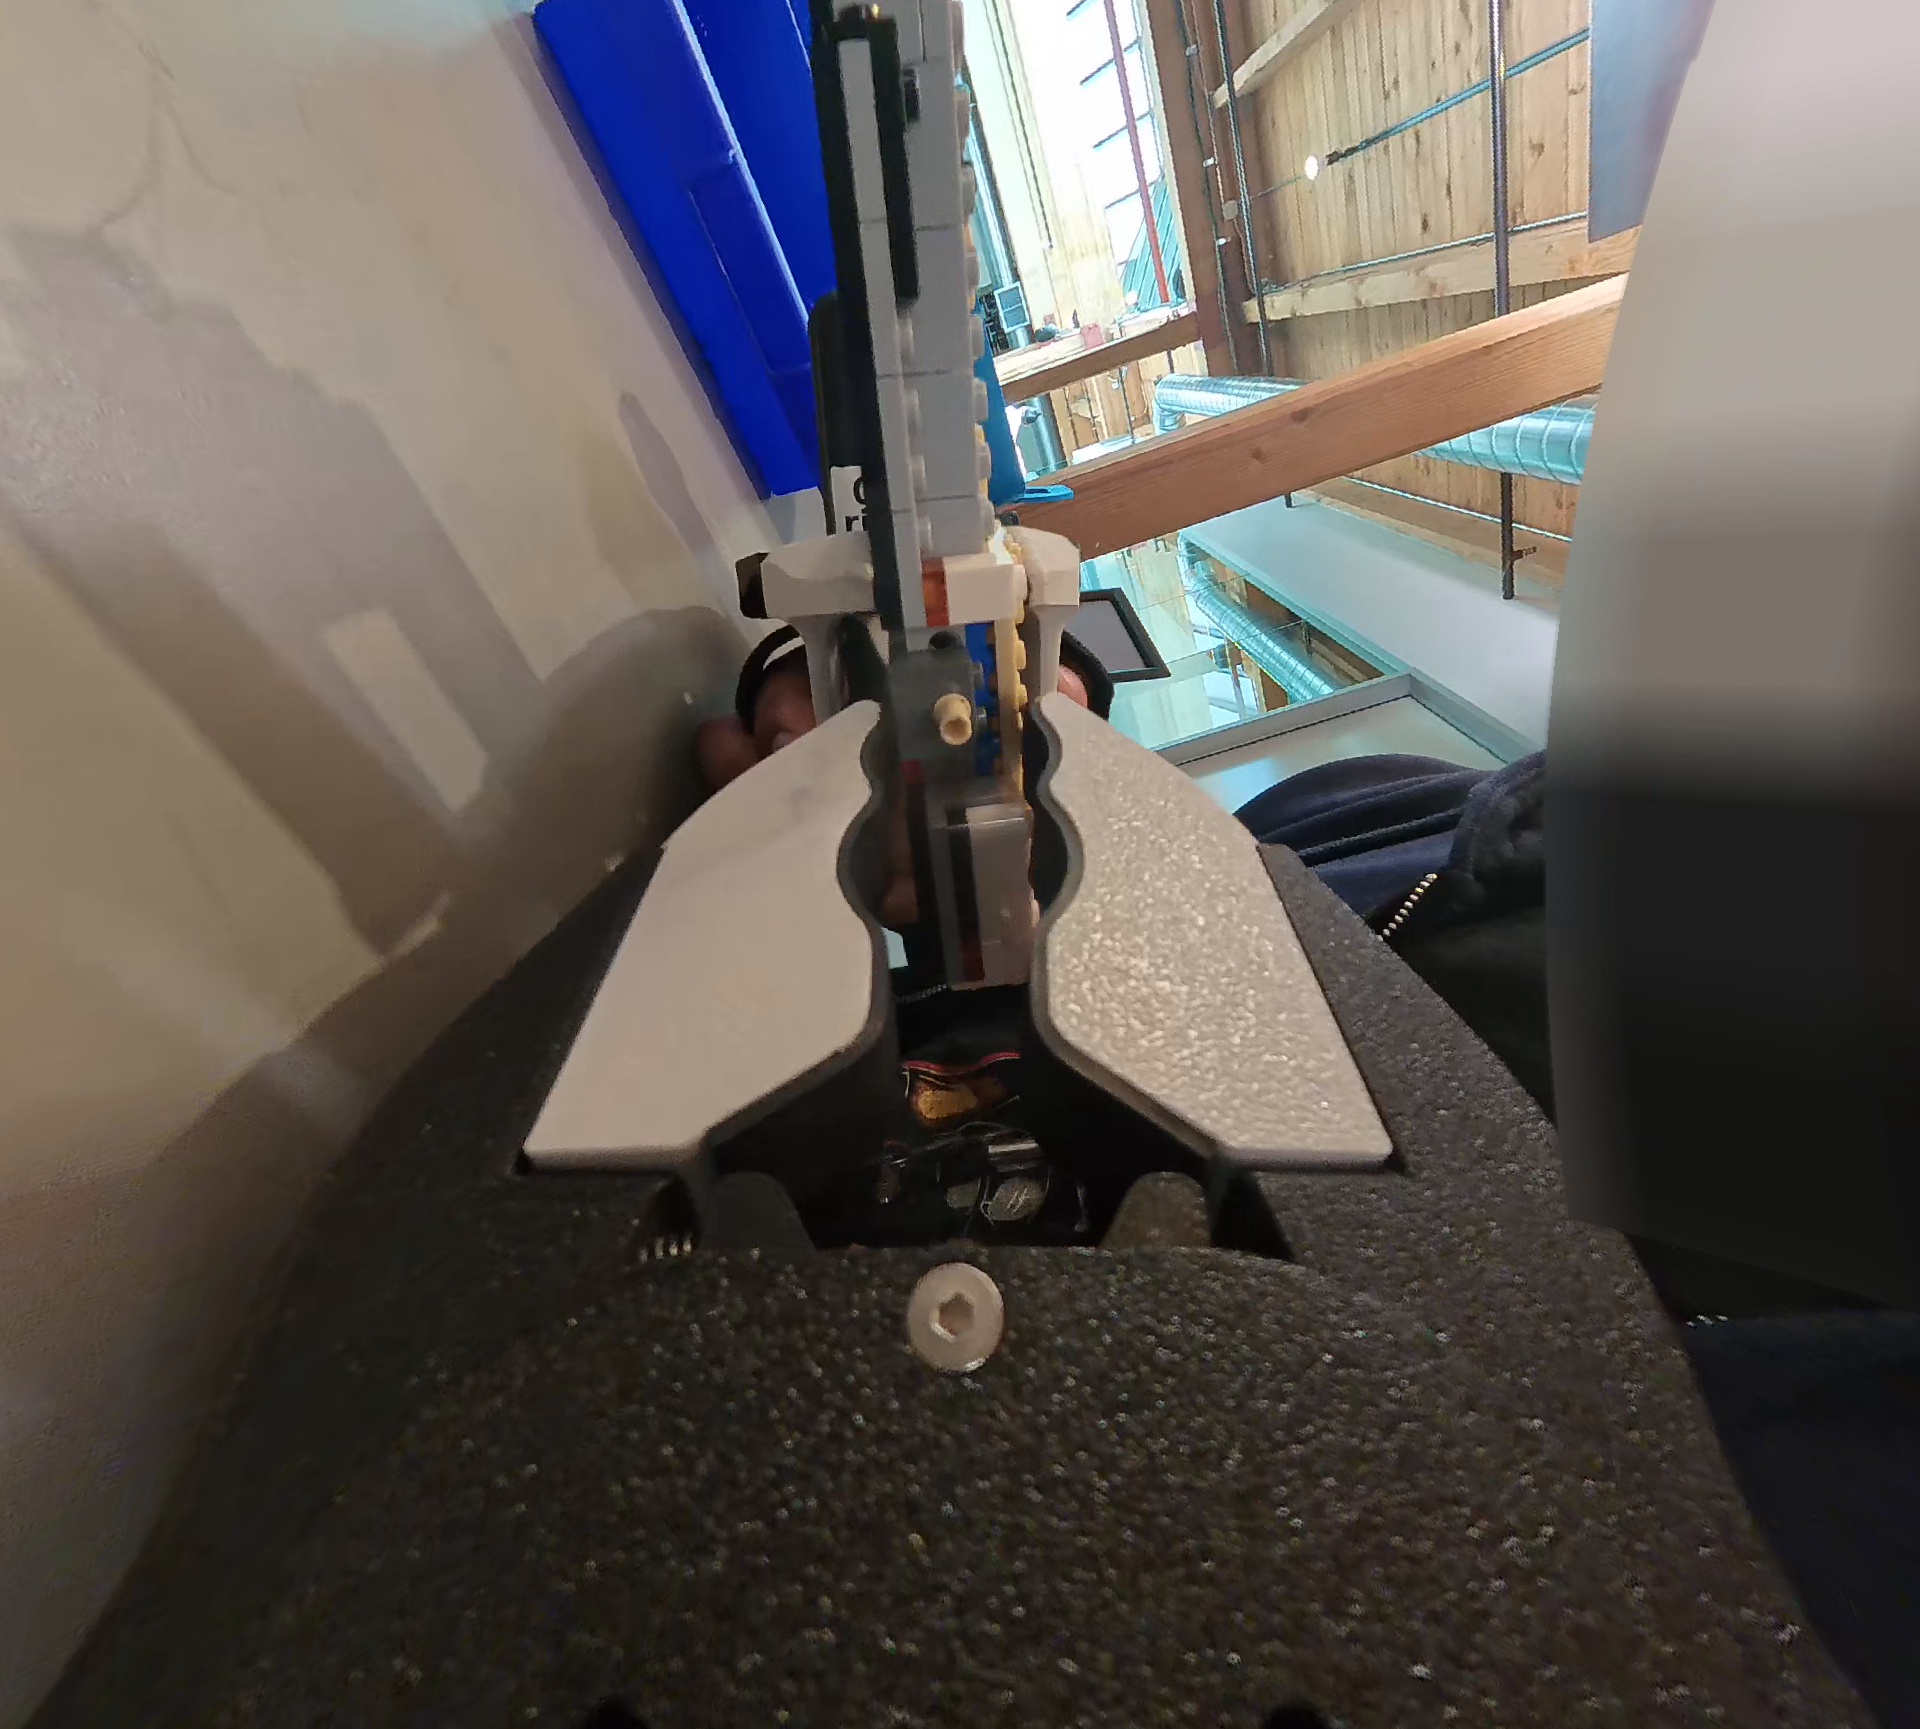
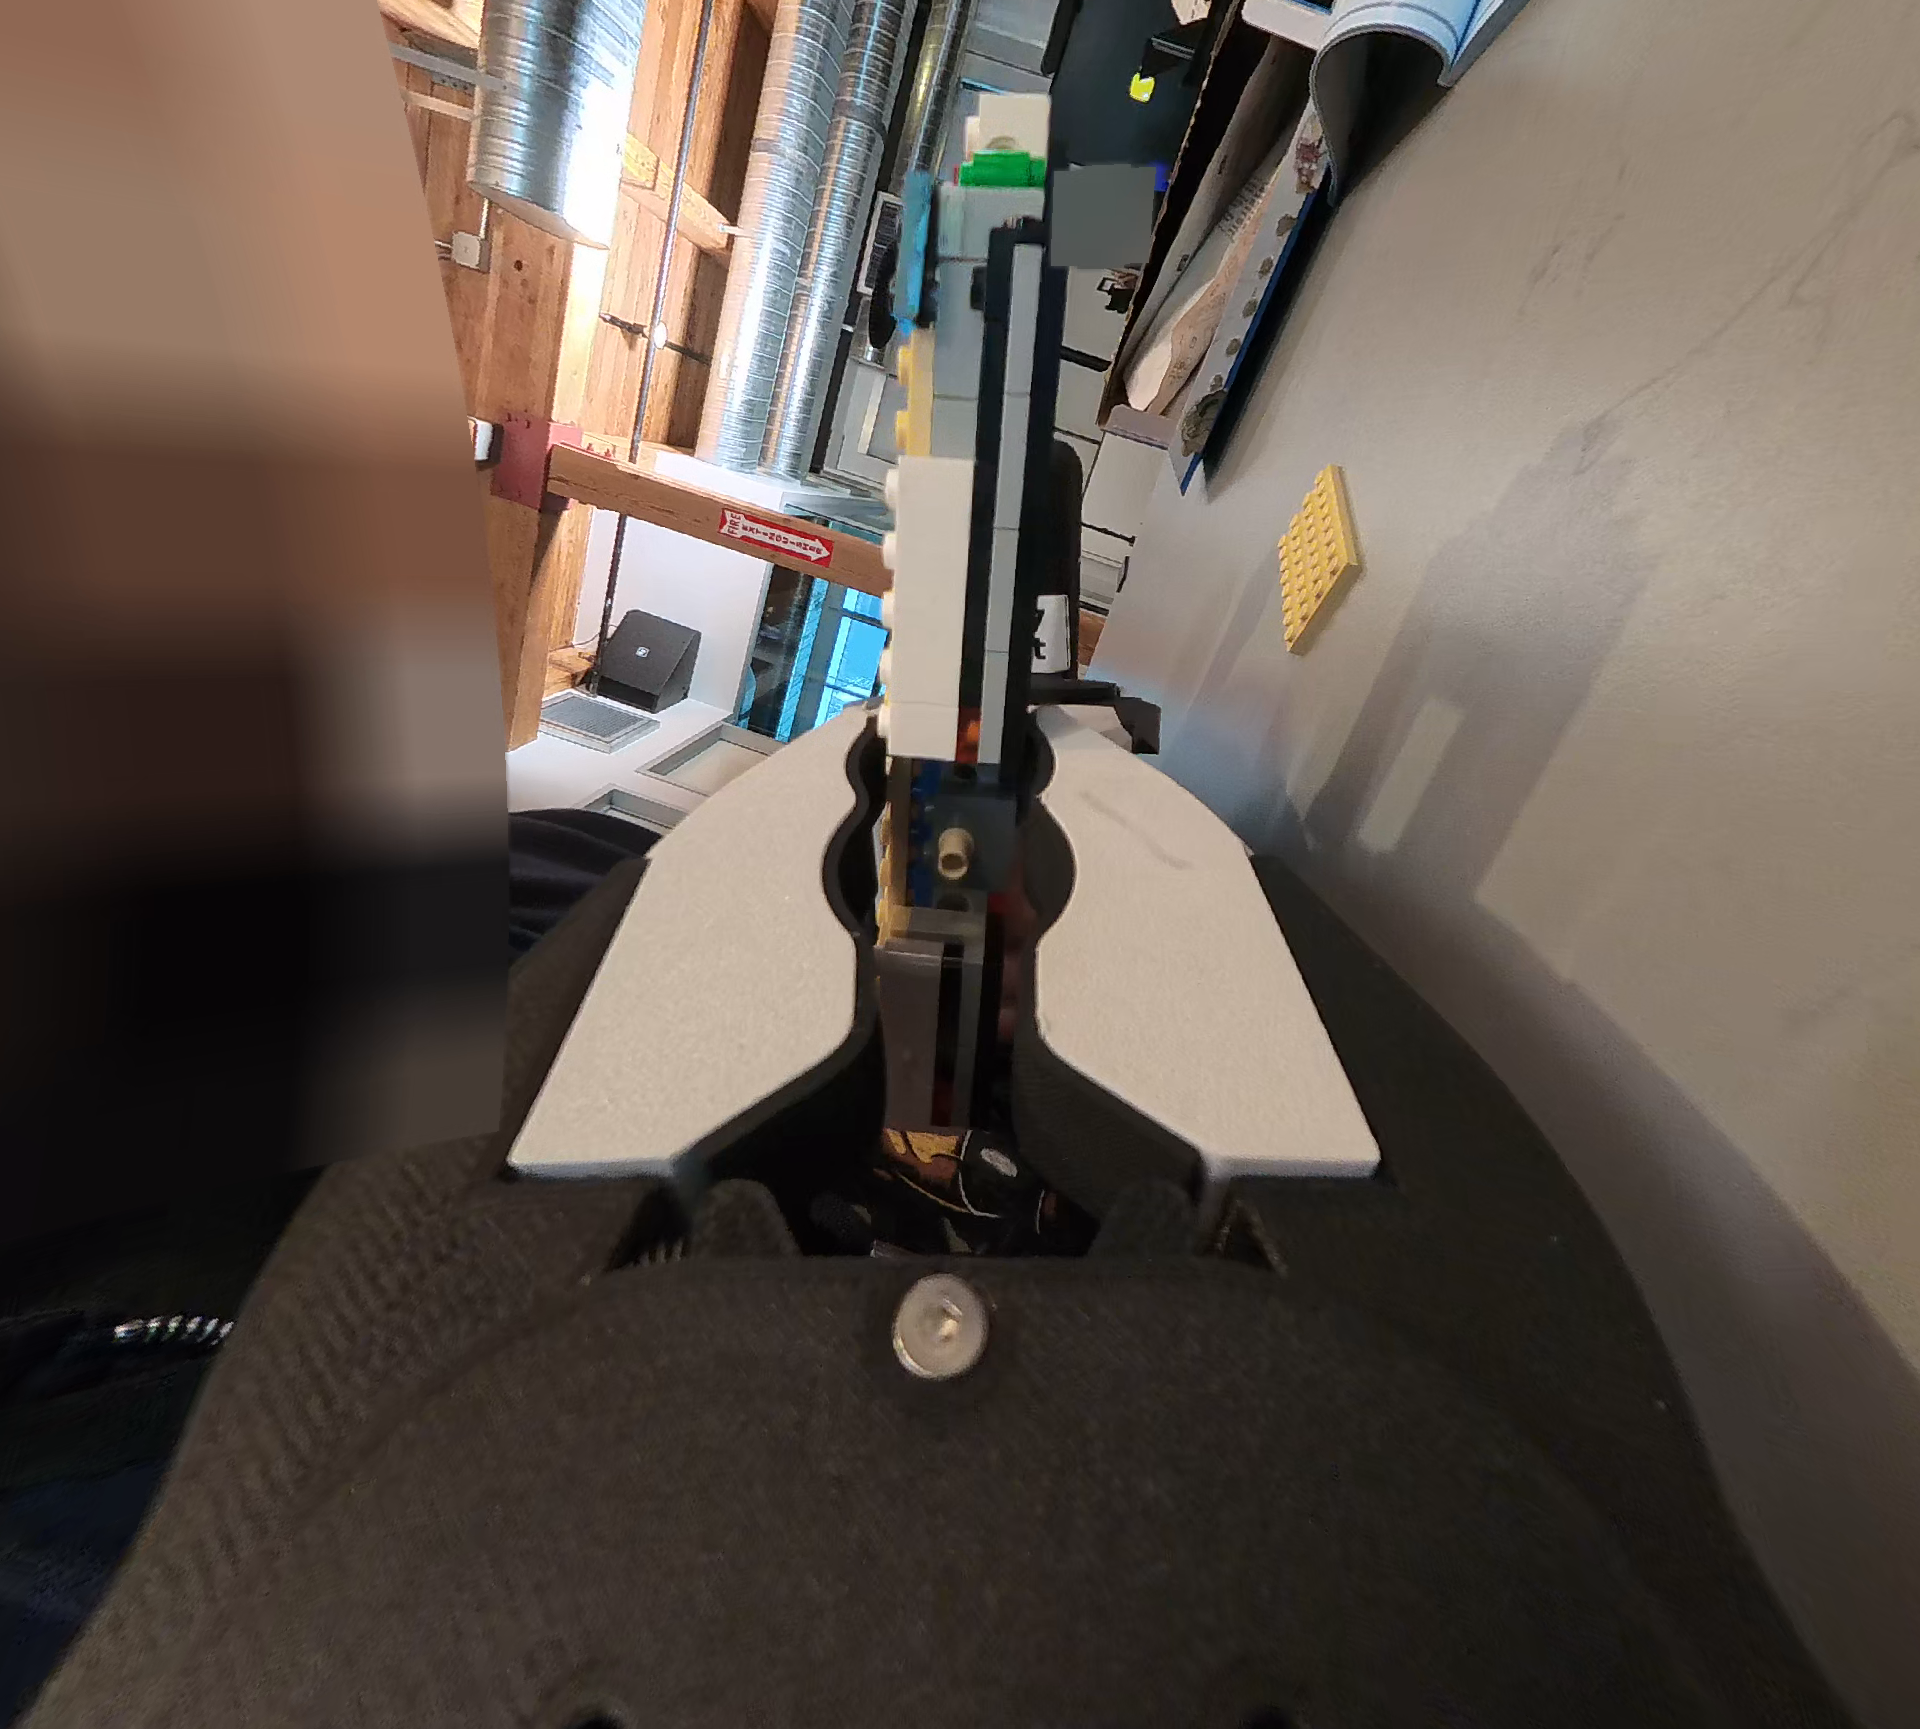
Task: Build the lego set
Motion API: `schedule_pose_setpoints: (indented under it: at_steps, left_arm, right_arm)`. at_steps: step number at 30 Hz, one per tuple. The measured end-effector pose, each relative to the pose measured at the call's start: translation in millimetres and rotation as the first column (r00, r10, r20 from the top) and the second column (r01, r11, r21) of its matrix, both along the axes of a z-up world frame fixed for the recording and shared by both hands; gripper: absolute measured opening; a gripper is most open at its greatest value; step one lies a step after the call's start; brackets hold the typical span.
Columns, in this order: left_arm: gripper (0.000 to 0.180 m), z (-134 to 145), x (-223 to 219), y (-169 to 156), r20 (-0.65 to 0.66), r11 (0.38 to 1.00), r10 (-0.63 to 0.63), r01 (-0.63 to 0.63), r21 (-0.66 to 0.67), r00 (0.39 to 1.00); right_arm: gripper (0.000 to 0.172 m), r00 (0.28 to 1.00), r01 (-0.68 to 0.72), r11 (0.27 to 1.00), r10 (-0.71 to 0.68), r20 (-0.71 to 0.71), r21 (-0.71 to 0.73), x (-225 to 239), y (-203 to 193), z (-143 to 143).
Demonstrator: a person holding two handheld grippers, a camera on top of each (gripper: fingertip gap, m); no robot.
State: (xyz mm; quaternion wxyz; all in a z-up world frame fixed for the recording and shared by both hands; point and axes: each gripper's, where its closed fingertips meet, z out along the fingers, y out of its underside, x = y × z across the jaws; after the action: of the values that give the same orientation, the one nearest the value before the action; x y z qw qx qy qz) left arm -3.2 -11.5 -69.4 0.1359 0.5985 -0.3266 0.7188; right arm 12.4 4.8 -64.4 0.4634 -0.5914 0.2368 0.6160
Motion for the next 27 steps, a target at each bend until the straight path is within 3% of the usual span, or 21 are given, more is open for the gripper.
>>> schedule_pose_setpoints:
  at_steps: [12, 19, 27]
  left_arm:
    - [0.022, -0.3, -1.0, 5.0, 0.003, 0.999, 0.031, -0.03, -0.044, 1.0]
    - [0.021, 0.1, -1.9, 19.4, 0.012, 0.994, 0.1, -0.099, -0.045, 0.995]
    - [0.021, 1.7, -3.7, 23.3, 0.035, 0.992, 0.121, -0.12, -0.046, 0.992]
  right_arm:
    - [0.034, 1.0, 0.001, 1.0, -0.001, 0.028, -0.02, 0.0, 0.0, 0.5]
    - [0.034, 0.978, -0.067, 0.995, 0.081, 0.19, -0.079, -13.9, -9.2, -6.5]
    - [0.032, 0.963, -0.117, 0.985, 0.144, 0.226, -0.13, -25.7, -12.9, -11.2]
